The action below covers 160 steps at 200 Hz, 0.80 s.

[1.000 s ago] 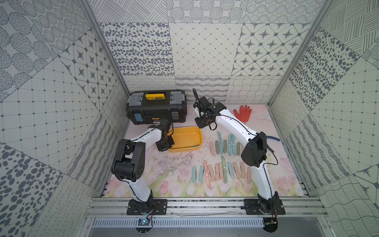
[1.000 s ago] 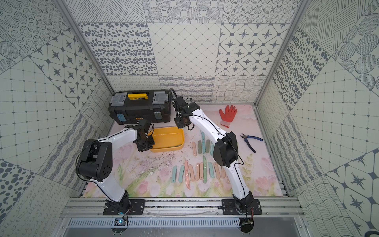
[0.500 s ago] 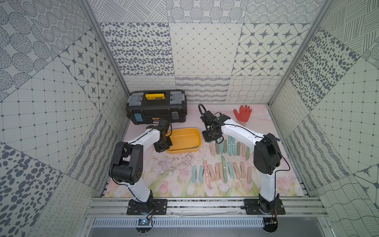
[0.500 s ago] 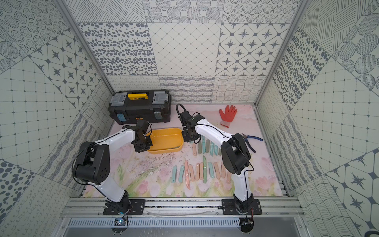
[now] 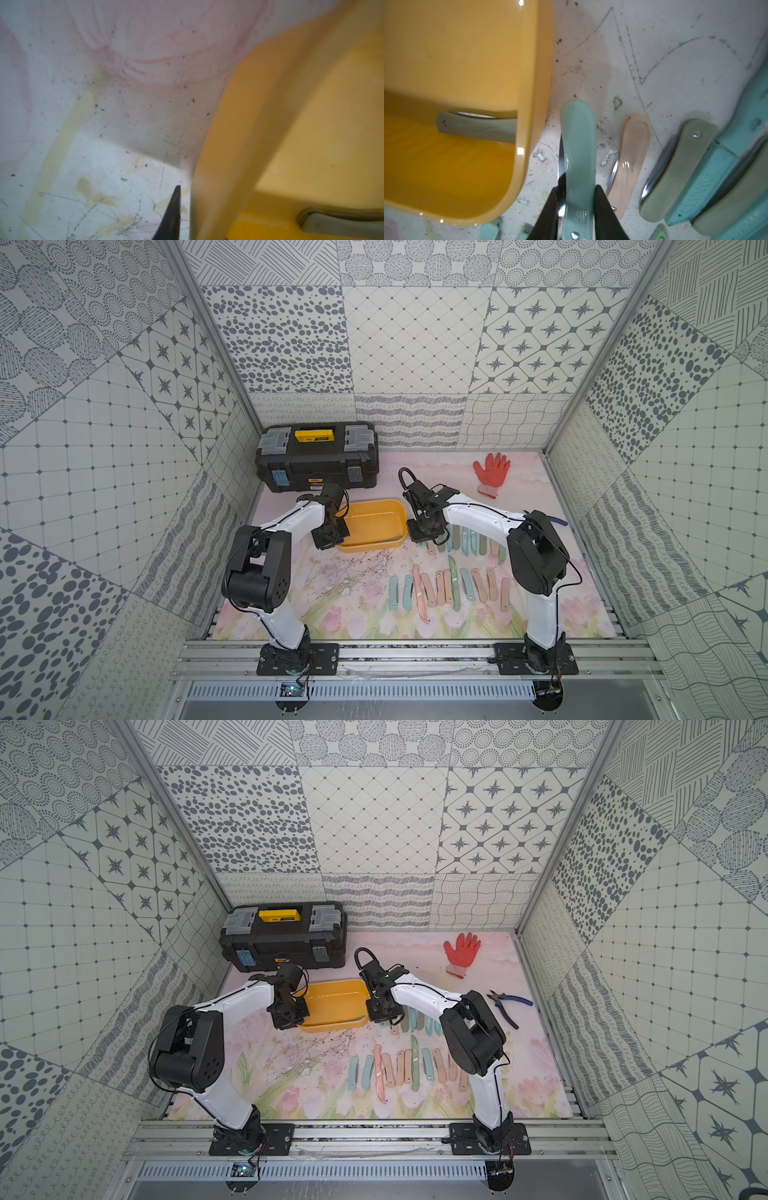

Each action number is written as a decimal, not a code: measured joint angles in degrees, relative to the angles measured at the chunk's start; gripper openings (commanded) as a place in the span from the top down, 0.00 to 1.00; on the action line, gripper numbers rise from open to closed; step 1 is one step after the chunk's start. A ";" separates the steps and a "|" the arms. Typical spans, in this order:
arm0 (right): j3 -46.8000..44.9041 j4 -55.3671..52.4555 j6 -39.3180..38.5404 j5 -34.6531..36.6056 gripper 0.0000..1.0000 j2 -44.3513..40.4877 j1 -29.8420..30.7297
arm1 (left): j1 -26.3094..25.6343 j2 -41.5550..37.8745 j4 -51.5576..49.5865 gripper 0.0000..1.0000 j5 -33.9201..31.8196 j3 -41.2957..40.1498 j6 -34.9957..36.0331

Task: Take the fruit knife out of the storage box
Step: Place the fruit knife at the center of the board.

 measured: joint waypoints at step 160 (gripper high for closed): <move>-1.46 2.51 1.11 -0.72 0.64 3.72 0.00 | 0.50 0.79 0.55 0.82 0.63 -0.11 -0.02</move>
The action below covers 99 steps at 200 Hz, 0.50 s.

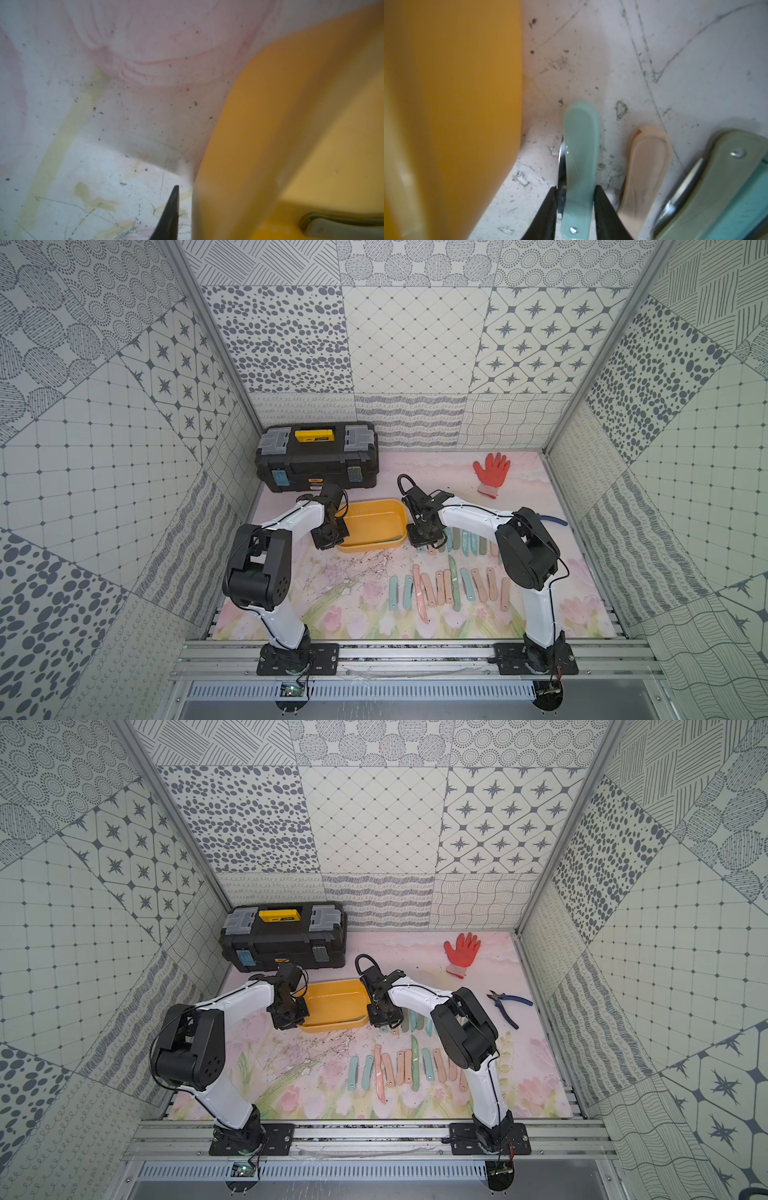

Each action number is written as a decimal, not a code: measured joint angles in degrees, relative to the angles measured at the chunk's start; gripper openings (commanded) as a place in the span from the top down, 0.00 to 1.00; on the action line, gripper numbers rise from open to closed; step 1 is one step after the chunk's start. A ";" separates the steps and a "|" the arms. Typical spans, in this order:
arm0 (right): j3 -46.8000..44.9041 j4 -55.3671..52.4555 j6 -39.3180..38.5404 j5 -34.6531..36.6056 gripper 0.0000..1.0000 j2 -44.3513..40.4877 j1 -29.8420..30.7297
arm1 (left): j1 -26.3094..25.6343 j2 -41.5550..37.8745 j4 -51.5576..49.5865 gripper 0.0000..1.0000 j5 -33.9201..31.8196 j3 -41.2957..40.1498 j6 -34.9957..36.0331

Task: Take the fruit knife out of the storage box
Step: Place the fruit knife at the center of the board, then adjust the storage box at the center of the board.

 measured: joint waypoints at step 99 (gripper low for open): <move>-1.99 1.22 -0.70 -0.24 0.52 -3.82 0.00 | 0.42 -0.85 0.55 0.78 1.07 0.00 -0.07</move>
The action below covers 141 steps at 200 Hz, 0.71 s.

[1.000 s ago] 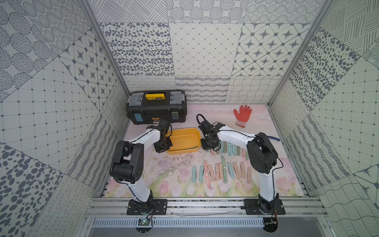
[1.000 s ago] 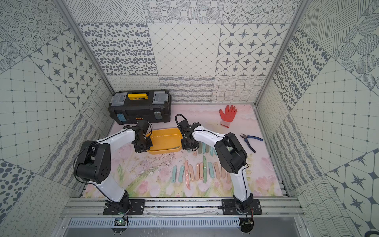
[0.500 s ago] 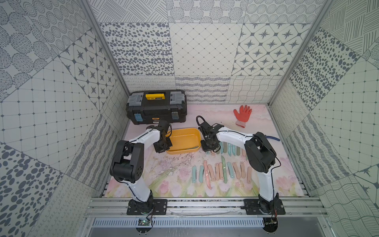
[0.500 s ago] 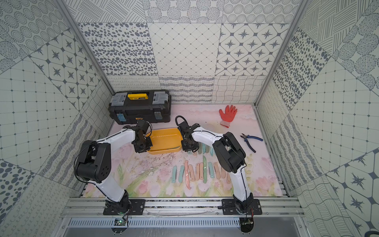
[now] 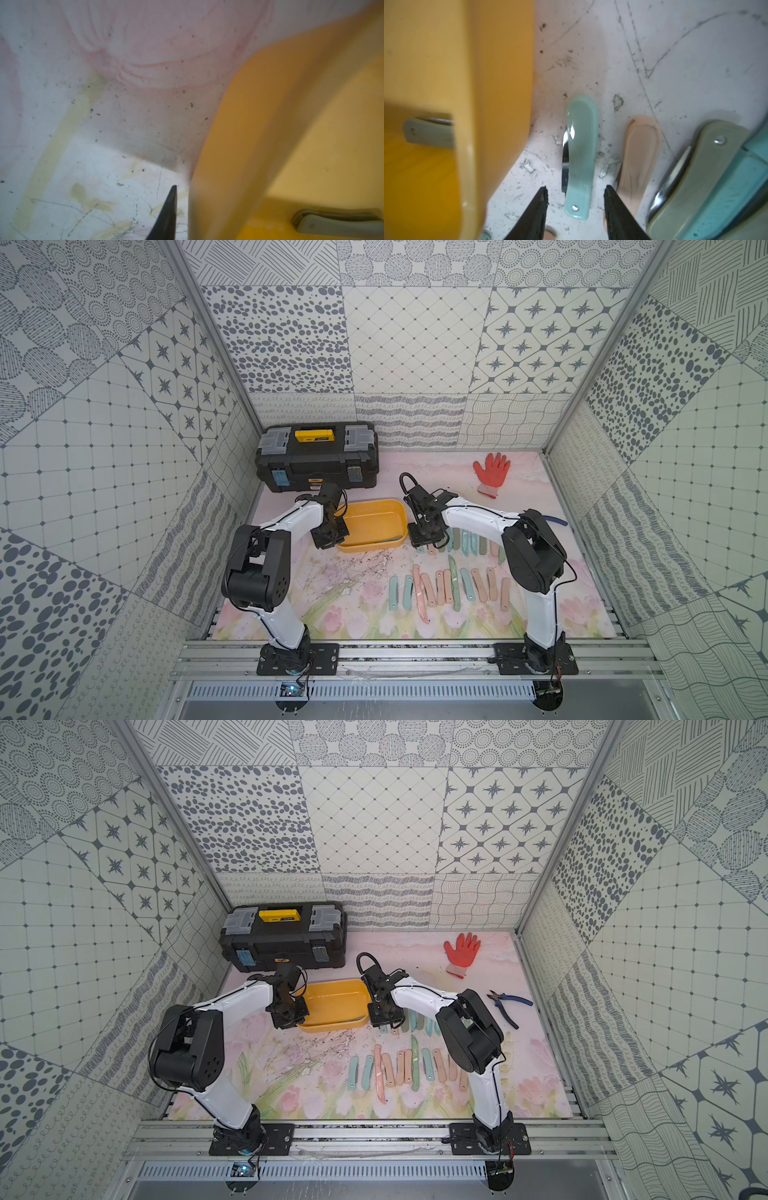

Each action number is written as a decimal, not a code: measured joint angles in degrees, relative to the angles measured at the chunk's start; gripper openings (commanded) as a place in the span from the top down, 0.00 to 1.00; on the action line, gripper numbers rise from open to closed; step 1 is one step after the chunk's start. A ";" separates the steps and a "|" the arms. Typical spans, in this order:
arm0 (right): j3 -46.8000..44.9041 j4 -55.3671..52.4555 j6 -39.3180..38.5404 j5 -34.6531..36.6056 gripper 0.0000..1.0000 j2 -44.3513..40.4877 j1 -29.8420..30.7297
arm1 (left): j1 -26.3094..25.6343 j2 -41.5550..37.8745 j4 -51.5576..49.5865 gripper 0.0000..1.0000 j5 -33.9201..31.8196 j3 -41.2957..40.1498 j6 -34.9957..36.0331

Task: Take the fruit knife out of the storage box
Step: Adjust the storage box at the center of the board.

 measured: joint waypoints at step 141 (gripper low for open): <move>0.92 1.90 -5.31 -0.02 0.47 -3.69 -0.09 | 3.06 6.25 -0.76 0.72 -1.42 7.23 2.51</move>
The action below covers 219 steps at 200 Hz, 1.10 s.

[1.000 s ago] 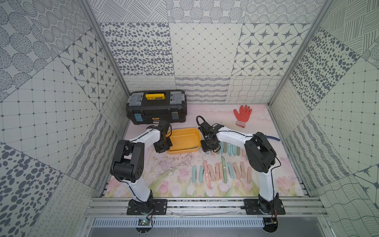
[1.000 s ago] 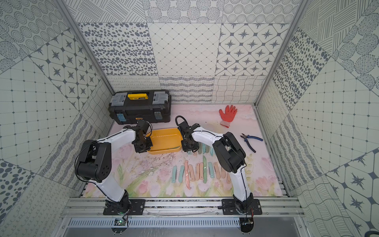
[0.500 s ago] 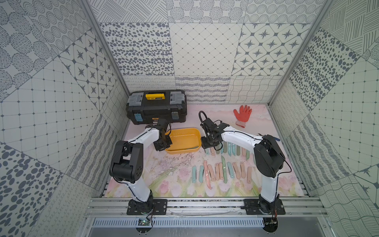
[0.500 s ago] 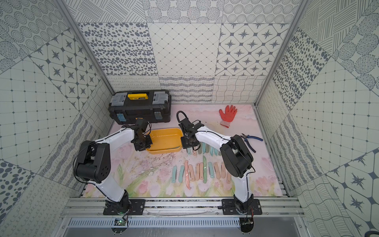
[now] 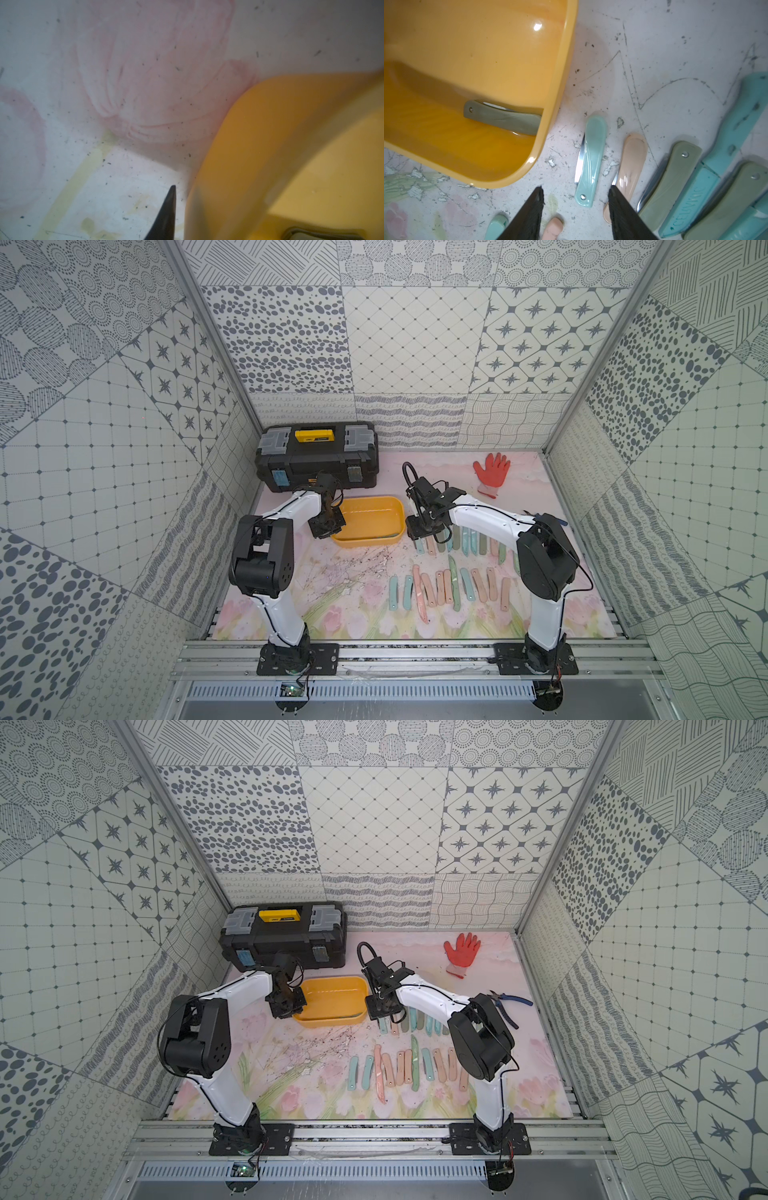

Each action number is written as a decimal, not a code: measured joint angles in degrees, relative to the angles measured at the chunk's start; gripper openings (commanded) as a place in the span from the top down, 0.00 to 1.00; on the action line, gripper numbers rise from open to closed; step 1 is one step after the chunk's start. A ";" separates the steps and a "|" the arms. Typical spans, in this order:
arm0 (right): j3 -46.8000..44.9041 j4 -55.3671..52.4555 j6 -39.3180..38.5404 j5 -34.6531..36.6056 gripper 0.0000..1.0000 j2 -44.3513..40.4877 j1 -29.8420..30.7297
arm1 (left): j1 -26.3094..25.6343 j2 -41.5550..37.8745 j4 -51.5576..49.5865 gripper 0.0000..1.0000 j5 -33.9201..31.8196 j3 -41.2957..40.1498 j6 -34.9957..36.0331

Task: Take the fruit knife out of the storage box
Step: Adjust the storage box at the center of the board.

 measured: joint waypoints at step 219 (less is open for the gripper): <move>3.93 -2.45 -3.30 -1.27 0.43 0.00 -0.92 | 4.55 -8.26 16.28 1.00 6.82 -9.81 8.09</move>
